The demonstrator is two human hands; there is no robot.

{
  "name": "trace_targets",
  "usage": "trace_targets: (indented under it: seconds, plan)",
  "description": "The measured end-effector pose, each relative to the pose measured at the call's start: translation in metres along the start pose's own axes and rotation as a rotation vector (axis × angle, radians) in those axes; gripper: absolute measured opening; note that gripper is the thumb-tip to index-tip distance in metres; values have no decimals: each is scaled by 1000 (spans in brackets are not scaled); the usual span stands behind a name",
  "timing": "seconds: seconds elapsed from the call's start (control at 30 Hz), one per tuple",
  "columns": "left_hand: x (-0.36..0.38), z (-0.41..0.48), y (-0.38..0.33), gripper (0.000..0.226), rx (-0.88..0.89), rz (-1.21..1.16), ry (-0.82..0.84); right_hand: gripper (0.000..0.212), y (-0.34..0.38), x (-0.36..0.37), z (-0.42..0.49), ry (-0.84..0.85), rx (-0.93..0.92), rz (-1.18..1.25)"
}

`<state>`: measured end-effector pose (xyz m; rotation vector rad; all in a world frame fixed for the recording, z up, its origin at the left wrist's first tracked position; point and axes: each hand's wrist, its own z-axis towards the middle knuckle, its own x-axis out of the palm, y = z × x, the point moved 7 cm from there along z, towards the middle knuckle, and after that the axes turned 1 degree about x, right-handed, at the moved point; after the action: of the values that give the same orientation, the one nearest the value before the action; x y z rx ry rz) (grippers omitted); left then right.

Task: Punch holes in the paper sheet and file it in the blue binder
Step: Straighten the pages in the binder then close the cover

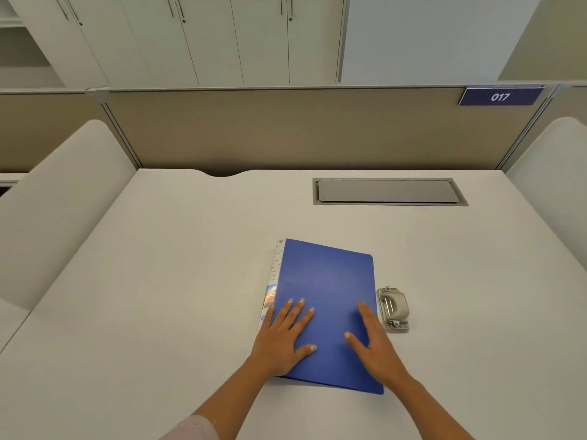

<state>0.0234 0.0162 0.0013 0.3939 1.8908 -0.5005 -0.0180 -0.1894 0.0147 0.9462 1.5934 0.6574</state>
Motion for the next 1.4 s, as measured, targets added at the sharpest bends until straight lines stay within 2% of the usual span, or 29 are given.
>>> trace_targets:
  seconds: [0.17, 0.4, 0.47, 0.6, 0.73, 0.9, 1.1, 1.27, 1.4]
  plan:
    - [2, 2, -1, 71, -1, 39, -60, 97, -10, 25, -1, 72, -136, -425]
    - [5, 3, -4, 70, -27, 78, -125, 88, -14, 35, 2, 68, -137, -597]
    - [5, 1, -12, 72, -56, 54, -192, 89, -13, 39, 4, 62, -131, -606]
    - [16, -9, -20, 93, -170, -15, -233, 92, -7, 50, 10, 68, -135, -611]
    - [20, -23, -10, 68, -258, -52, -274, 94, 5, 66, 21, 101, -154, -625]
    - [22, -31, 27, 78, -336, -71, -292, 96, 29, 94, 42, 194, -200, -639]
    - [12, -36, 89, 86, -432, -85, -313, 104, 70, 133, 79, 388, -330, -612]
    - [-4, -28, 145, 87, -460, -33, -320, 118, 108, 157, 115, 517, -392, -612]
    - [-15, -17, 182, 86, -454, -7, -321, 93, 129, 170, 139, 505, -383, -667]
